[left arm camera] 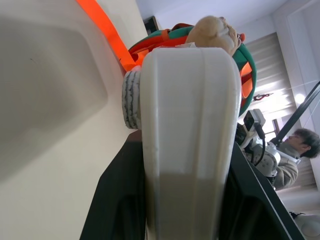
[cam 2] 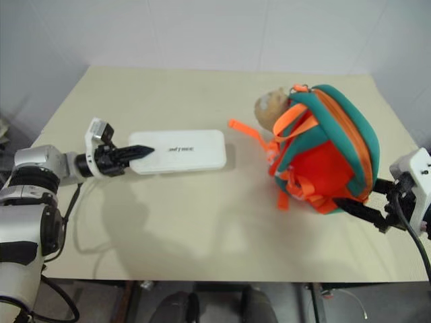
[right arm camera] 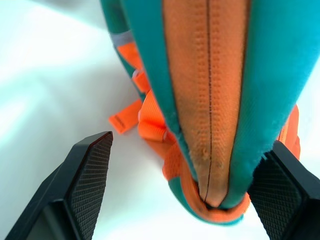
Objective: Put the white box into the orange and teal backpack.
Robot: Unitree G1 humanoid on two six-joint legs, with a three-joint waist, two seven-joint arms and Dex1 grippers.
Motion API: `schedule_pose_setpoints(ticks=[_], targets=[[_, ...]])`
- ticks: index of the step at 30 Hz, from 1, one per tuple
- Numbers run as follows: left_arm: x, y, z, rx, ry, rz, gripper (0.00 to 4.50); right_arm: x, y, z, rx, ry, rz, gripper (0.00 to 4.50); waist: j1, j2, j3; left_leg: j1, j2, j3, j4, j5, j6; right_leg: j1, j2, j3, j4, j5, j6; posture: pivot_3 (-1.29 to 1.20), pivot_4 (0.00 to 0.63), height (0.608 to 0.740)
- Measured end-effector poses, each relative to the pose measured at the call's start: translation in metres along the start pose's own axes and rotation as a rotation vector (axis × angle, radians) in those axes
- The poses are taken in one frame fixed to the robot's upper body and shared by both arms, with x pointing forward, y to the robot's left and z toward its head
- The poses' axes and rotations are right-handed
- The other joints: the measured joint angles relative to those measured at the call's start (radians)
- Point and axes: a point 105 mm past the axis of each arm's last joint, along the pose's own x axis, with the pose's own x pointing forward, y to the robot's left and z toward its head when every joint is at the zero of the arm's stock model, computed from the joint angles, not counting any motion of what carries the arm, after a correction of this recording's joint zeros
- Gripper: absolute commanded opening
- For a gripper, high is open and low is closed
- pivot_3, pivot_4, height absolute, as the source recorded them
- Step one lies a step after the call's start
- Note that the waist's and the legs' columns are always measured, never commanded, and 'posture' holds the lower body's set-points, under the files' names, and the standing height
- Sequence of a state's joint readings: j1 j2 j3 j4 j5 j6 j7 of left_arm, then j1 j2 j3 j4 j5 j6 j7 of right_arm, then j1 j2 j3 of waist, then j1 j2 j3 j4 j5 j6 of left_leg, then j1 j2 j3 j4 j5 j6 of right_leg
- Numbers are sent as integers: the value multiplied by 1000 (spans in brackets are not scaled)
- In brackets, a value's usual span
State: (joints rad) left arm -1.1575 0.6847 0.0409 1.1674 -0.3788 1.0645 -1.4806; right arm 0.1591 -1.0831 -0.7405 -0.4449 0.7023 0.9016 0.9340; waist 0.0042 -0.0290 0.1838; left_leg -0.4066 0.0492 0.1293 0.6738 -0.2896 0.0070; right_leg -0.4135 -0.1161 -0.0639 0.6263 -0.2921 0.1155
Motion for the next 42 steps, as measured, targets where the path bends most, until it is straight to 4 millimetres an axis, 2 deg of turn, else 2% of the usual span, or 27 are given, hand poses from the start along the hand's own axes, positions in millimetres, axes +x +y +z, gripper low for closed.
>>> schedule_pose_setpoints(ticks=[6,11,16,24,29,34,38,42], targets=[[8,1,0,10,3,-14,1287,-10,10,-11,-15,115,-16,4476,1,-1,0,0,0,-2,0,-1,0,1,0,0,-2,0,0,0,150,740],[19,-1,1,21,15,-36,1287,-17,8,-23,-24,191,-63,4476,6,-2,0,0,0,-3,1,-1,0,1,0,-1,-4,0,0,0,150,740],[24,0,-1,27,24,-45,1287,-26,18,-29,-22,232,-54,4476,12,-2,1,0,0,-6,1,-1,0,2,1,-2,-4,0,0,0,150,740],[26,1,-2,24,25,-46,1287,-28,29,-42,-28,299,-22,4476,20,-2,1,0,0,-6,2,-1,1,3,1,-3,-4,0,0,0,150,740],[25,2,-3,24,32,-37,1287,-26,47,-43,-32,292,50,4476,19,-3,0,0,0,-9,3,-1,1,3,1,-3,-4,0,0,0,150,740],[26,2,-3,24,29,-40,1287,-26,33,-48,-46,296,0,4476,18,-4,0,0,0,-9,6,-4,5,4,0,-3,-4,0,0,0,150,740],[26,1,-2,25,20,-50,1287,-22,24,-41,-61,251,-3,4476,17,-5,0,0,0,-9,7,-4,5,4,0,-2,-2,0,0,0,150,740],[27,1,-2,23,19,-54,1287,-20,7,-23,-74,172,-55,4476,14,-4,0,0,0,-9,7,-4,5,4,0,-2,-2,1,0,0,150,740]])
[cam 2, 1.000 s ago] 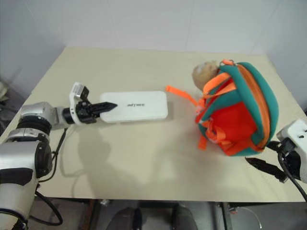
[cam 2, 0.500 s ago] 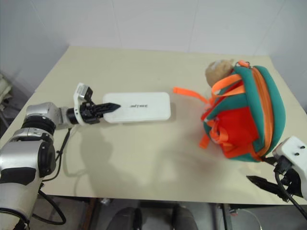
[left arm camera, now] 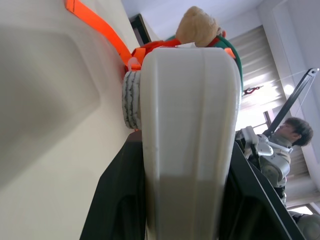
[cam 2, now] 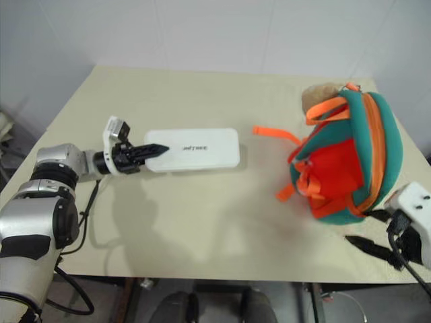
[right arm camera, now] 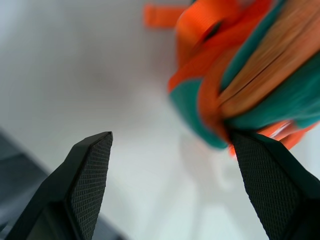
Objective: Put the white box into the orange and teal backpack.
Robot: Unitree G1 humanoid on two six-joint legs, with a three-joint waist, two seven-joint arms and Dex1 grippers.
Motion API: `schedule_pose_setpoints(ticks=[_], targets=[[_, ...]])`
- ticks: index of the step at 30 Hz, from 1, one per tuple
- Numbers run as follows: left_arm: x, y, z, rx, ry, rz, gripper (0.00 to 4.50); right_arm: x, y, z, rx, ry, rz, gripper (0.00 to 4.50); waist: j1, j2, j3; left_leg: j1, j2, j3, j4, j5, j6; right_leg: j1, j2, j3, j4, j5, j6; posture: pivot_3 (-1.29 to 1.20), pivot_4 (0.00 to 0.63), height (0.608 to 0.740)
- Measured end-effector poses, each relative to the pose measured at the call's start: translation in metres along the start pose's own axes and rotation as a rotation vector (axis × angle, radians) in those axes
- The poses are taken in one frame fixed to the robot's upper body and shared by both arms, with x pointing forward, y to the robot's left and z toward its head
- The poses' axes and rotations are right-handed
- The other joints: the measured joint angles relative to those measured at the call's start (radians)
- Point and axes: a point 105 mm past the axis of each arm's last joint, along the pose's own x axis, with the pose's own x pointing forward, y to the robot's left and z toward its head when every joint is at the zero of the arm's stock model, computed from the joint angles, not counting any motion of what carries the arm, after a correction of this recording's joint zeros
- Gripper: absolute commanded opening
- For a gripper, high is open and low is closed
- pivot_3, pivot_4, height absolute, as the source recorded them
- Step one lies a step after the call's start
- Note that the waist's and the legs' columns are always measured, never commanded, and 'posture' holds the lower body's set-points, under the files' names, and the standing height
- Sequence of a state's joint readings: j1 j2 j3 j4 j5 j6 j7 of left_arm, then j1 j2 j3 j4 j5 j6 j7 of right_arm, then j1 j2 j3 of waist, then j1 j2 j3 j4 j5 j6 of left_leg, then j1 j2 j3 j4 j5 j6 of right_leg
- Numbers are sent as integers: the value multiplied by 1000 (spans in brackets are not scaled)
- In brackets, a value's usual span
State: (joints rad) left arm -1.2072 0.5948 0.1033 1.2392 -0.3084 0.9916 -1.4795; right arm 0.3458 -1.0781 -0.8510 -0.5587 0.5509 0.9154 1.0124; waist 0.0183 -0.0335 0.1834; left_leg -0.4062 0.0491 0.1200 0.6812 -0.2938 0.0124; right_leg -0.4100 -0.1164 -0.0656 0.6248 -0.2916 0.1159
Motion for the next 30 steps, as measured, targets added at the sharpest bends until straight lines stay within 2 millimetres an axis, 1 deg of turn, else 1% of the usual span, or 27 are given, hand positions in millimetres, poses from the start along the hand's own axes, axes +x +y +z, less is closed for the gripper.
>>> schedule_pose_setpoints(ticks=[3,7,13,16,18,24,27,28,30], targets=[[0,0,0,0,-4,-4,1287,-2,-8,8,6,-32,-14,4476,0,0,0,0,0,0,-1,0,-1,0,1,-1,0,0,-1,0,150,740],[0,0,0,-2,-5,-4,1287,-5,-9,10,29,-28,4,4476,2,0,0,0,0,1,-1,1,-1,-1,0,0,0,0,0,0,150,740],[-1,0,0,-4,-7,-5,1287,-19,-14,19,20,-35,-15,4476,2,0,0,0,0,1,-1,0,-1,-1,0,0,-1,0,0,0,150,740],[0,0,0,-4,-6,-5,1287,-33,-16,23,18,-5,-26,4476,2,0,0,0,0,1,-1,0,-1,-1,0,0,-1,0,0,0,150,740],[0,0,0,-3,-7,-6,1287,-40,-13,21,25,29,-17,4476,4,0,0,-1,0,1,-1,-1,-1,0,1,-1,-2,0,0,0,150,740],[3,1,-1,2,-4,-14,1287,-45,0,7,37,123,15,4476,4,0,0,-1,0,0,-1,-1,-1,0,0,0,-3,0,0,0,150,740],[5,1,-2,-1,-2,-16,1287,-45,16,0,59,159,72,4476,5,0,0,-1,0,0,-1,-1,-2,-1,1,-1,-3,0,0,0,150,740],[5,1,-2,-1,-2,-16,1287,-45,23,0,65,155,100,4476,5,0,0,-1,0,0,-1,-1,-2,0,1,-1,-3,0,0,0,150,740],[5,2,-2,-2,-1,-16,1287,-42,38,7,60,117,154,4476,2,0,0,-1,0,-2,-1,-1,-2,0,0,0,-2,0,0,0,150,740]])
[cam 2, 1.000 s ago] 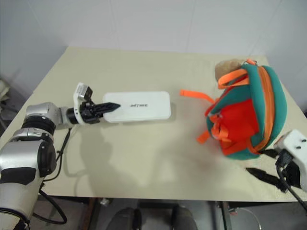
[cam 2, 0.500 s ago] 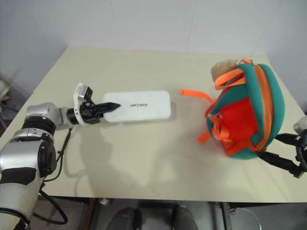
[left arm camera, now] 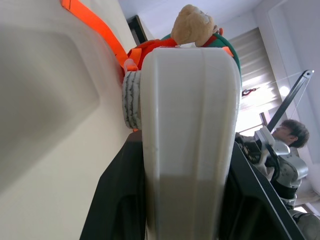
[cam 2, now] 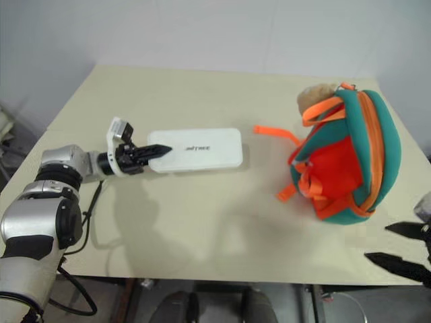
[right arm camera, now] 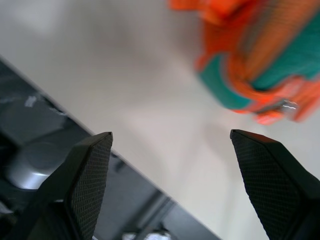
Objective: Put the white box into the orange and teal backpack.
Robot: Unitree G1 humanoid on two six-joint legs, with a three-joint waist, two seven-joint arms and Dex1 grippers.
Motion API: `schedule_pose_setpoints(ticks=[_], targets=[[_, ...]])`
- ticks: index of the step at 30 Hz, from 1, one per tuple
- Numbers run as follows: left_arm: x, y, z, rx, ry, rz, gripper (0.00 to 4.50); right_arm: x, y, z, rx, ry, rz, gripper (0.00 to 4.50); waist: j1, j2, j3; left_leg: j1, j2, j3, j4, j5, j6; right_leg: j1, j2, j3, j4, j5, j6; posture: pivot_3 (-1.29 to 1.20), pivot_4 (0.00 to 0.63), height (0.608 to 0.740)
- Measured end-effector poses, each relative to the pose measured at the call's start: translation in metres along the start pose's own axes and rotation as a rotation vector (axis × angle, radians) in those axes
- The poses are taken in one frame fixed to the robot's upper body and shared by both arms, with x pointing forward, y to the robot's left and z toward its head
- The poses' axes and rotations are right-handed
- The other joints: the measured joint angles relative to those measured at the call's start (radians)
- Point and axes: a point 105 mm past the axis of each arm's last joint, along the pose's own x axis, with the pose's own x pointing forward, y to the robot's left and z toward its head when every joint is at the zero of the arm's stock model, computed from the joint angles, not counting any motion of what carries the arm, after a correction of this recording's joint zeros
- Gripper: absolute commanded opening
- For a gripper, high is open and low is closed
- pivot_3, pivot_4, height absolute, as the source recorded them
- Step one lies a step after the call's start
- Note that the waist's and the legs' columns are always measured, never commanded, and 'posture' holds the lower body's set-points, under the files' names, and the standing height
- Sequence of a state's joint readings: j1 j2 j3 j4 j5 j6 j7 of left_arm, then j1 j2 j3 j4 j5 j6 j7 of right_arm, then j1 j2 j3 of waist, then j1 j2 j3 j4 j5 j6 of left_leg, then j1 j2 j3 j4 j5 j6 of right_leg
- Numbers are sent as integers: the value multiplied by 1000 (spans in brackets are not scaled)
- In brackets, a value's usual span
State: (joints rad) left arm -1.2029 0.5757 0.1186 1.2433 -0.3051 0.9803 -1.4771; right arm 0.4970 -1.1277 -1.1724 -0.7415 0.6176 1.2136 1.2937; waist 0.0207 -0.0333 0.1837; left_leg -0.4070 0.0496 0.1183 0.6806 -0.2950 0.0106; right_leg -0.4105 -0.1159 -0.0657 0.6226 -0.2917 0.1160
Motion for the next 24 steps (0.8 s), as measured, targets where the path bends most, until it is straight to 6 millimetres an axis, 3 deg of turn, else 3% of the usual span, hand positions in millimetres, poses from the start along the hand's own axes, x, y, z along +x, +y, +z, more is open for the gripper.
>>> schedule_pose_setpoints(ticks=[7,16,18,24], targets=[[0,0,0,-2,2,1,1287,20,31,29,-14,-177,139,4476,-8,0,0,1,0,-1,0,-1,1,0,0,0,2,0,0,0,150,740],[-8,0,2,-4,-6,22,1287,42,40,55,-3,-357,180,4476,-10,-1,0,0,1,-1,0,-1,1,0,-1,0,3,0,0,0,150,740],[-12,-1,3,-5,-10,28,1287,62,38,66,33,-465,140,4476,-14,-3,-2,0,1,-1,0,0,0,-1,0,0,2,-1,-1,0,150,740],[-13,-2,3,-11,-11,28,1287,117,27,80,113,-535,-35,4476,-22,-1,-1,-1,0,1,0,0,0,-2,-1,1,5,0,0,0,150,740]])
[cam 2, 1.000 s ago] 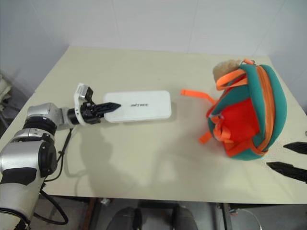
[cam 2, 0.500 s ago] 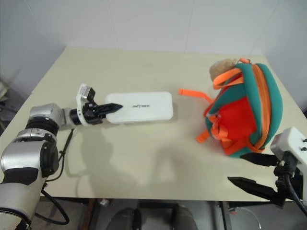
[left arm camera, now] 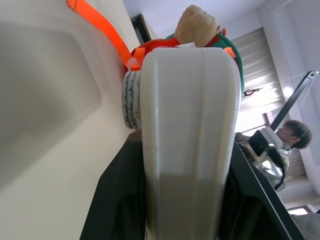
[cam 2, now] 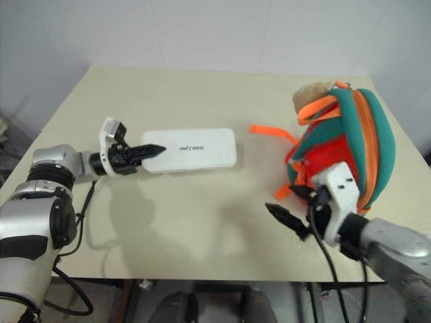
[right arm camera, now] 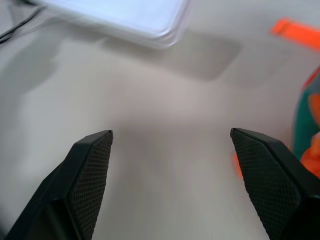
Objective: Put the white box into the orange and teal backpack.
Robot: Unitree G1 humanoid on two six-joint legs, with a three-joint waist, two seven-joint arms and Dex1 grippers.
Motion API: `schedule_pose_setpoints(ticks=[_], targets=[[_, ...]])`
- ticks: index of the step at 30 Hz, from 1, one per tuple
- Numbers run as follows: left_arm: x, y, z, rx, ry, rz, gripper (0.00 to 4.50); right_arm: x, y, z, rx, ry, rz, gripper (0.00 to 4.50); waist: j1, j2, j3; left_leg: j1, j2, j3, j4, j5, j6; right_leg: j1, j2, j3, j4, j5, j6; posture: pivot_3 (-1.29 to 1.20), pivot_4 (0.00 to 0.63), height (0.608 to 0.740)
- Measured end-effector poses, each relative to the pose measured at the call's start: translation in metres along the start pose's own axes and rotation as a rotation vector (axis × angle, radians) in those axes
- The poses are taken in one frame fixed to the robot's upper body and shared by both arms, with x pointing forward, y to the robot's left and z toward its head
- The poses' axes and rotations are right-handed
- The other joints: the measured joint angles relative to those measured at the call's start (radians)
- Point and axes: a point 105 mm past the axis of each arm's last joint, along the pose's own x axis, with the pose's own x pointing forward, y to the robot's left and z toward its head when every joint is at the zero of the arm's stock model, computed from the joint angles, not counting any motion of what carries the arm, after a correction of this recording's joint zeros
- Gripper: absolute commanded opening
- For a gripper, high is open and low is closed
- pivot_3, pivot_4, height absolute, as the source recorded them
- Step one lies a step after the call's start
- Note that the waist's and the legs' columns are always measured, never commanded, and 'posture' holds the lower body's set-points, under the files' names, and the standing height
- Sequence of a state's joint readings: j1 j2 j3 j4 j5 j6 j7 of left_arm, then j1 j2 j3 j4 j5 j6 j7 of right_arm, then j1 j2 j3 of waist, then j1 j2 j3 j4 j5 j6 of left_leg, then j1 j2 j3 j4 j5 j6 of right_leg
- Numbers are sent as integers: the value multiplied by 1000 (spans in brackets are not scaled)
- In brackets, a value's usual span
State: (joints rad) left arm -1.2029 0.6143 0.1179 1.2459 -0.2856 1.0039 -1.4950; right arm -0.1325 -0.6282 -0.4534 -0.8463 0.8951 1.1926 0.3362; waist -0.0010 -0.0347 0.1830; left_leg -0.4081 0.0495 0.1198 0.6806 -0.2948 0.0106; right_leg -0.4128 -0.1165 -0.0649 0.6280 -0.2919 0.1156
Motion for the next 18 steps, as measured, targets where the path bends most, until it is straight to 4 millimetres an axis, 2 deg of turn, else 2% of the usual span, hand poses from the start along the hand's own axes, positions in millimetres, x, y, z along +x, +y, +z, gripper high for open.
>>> schedule_pose_setpoints(ticks=[4,9,13,18], targets=[[-1,0,0,-4,0,0,1287,23,-17,4,9,-73,-125,4476,-1,0,0,-1,0,1,0,0,0,-1,0,0,-1,0,0,0,150,740],[-7,-1,2,-3,-7,14,1287,38,-36,7,19,-137,-259,4476,-2,0,0,-2,0,3,-1,0,-1,-1,1,0,-1,0,0,0,150,740],[-9,-3,4,1,-8,24,1287,43,-44,6,-2,-160,-343,4476,-1,0,0,-2,0,3,-1,0,-1,-1,1,-1,-2,0,0,0,150,740],[-12,0,1,-15,-3,37,1287,38,-54,3,-51,-163,-423,4476,-2,0,0,-2,0,3,-1,0,-1,-1,1,-1,-1,0,0,0,150,740]])
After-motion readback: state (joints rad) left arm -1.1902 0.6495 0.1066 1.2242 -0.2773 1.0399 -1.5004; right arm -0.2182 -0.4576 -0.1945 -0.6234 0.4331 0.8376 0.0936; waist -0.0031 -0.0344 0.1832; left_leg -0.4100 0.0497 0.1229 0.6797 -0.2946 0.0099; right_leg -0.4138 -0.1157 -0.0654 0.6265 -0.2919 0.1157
